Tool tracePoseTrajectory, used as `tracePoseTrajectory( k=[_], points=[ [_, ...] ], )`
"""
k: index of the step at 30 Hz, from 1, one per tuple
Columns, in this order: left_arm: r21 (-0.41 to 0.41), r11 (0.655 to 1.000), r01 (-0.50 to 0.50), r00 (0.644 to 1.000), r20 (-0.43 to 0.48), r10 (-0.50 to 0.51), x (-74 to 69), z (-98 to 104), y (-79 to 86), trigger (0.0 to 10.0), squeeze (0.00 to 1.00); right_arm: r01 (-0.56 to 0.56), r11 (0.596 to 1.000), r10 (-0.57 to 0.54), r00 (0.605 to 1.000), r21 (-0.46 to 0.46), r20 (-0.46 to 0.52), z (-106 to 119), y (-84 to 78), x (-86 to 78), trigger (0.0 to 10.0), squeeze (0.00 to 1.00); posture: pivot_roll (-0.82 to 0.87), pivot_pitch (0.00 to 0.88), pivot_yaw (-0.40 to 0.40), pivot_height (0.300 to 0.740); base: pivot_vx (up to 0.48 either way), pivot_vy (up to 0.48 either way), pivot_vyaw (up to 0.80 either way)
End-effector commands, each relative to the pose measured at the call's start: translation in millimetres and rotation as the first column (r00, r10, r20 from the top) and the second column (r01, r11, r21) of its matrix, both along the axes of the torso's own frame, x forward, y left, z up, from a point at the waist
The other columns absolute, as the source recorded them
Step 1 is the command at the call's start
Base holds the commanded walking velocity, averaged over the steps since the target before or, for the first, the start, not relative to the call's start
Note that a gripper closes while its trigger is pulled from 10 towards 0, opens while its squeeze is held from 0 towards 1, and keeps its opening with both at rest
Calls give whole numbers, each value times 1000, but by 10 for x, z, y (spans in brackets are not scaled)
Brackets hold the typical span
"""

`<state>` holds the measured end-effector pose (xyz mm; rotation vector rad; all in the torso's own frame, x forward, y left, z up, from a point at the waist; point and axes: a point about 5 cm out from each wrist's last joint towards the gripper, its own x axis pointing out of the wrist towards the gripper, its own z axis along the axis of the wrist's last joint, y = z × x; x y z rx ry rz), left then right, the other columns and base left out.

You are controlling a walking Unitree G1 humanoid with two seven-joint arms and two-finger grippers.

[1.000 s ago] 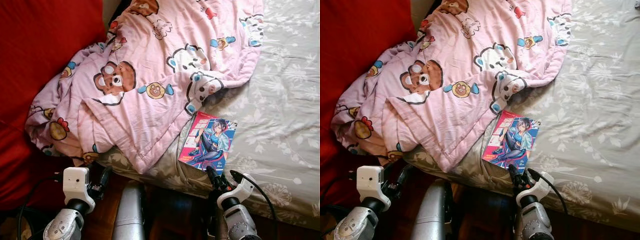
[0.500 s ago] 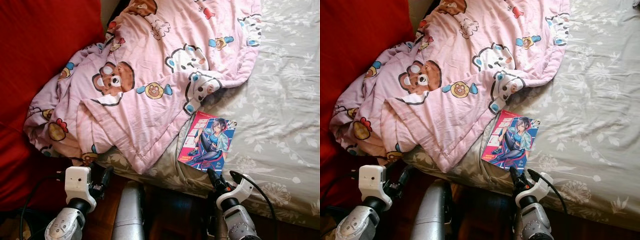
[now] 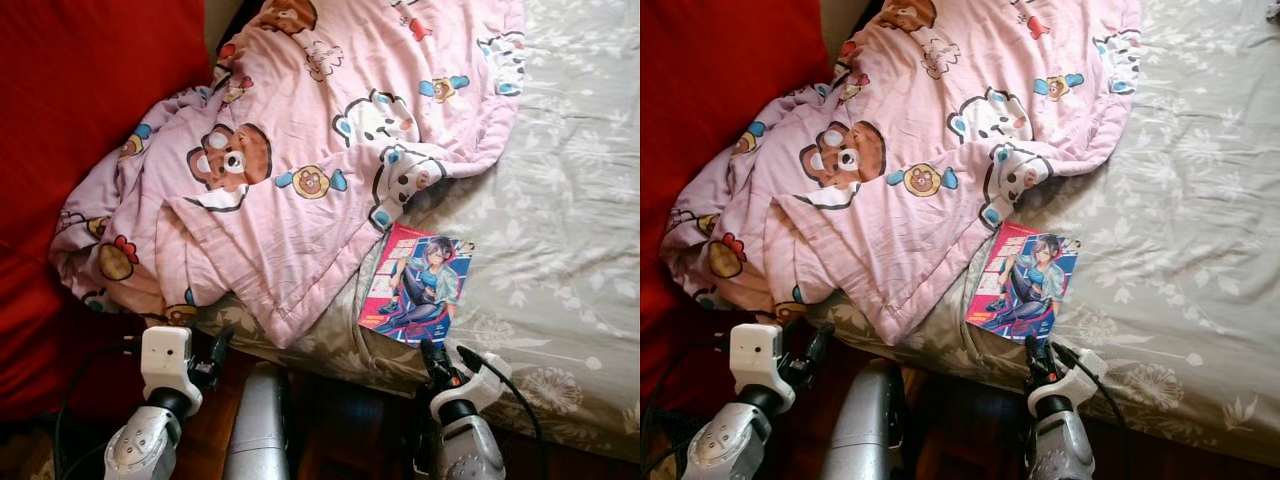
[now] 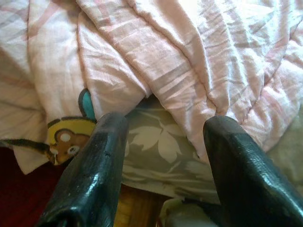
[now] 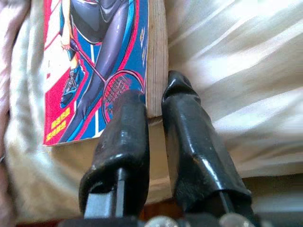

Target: Clean up the room

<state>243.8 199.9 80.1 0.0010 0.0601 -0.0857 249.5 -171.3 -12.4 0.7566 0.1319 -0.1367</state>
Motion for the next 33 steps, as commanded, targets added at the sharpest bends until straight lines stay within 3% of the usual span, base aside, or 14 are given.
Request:
tracePoseTrajectory(
  k=[1, 7, 8, 12, 13, 14, 18, 23, 25, 33],
  points=[
    [9, 1000, -27, 999, -41, 27, -57, -117, 50, 10000, 0, 115, 993, -115, 993, -2, -5, -9, -109, -129, 0, 0, 101, 287, 61, 611, 0, 0, 0],
    [-10, 999, -34, 999, -32, 34, 10, -164, -6, 10000, 0, 192, 974, -191, 981, -121, 23, 139, -254, -156, 0, 0, 73, 245, 37, 611, 0, 0, 0],
    [-18, 999, -38, 999, -28, 38, 31, -174, -19, 10000, 0, 157, 967, -152, 987, -198, 42, 233, -243, -92, 0, 0, 64, 237, 31, 611, 0, 0, 0],
    [-37, 998, -49, 998, -27, 48, 61, -198, -38, 10000, 0, 47, 940, -38, 999, -338, 31, 330, -196, 26, 0, 0, 40, 219, 17, 611, 0, 0, 0],
    [-52, 997, -63, 998, -29, 62, 73, -214, -37, 10000, 0, 10, 930, 3, 999, -367, 34, 354, -166, 65, 4549, 0, 22, 210, 6, 611, 0, 0, 0],
    [-77, 993, -90, 996, -35, 88, 101, -247, -40, 10000, 0, -33, 917, 50, 998, -397, 33, 394, -138, 115, 10000, 0, -5, 193, -10, 611, 0, 0, 0],
    [-128, 980, -154, 987, -60, 147, 146, -344, -56, 10000, 0, -91, 870, 118, 993, -485, 25, 481, -151, 184, 10000, 0, -20, 168, -38, 611, 0, 0, 0],
    [-153, 973, -173, 984, -73, 164, 146, -418, -99, 10000, 0, -92, 845, 117, 993, -528, 14, 534, -208, 228, 10000, 0, -23, 145, -60, 616, 0, 0, 0],
    [-162, 968, -192, 980, -88, 180, 104, -491, -107, 10000, 0, -117, 825, 116, 993, -553, -37, 481, -213, 247, 10000, 0, -20, 126, -72, 636, 0, 0, 0],
    [-158, 962, -222, 972, -120, 204, 44, -619, -58, 10000, 0, -150, 832, 143, 988, -534, -56, 441, -87, 261, 10000, 0, -9, 89, -72, 691, 0, 0, 0]
  ],
)
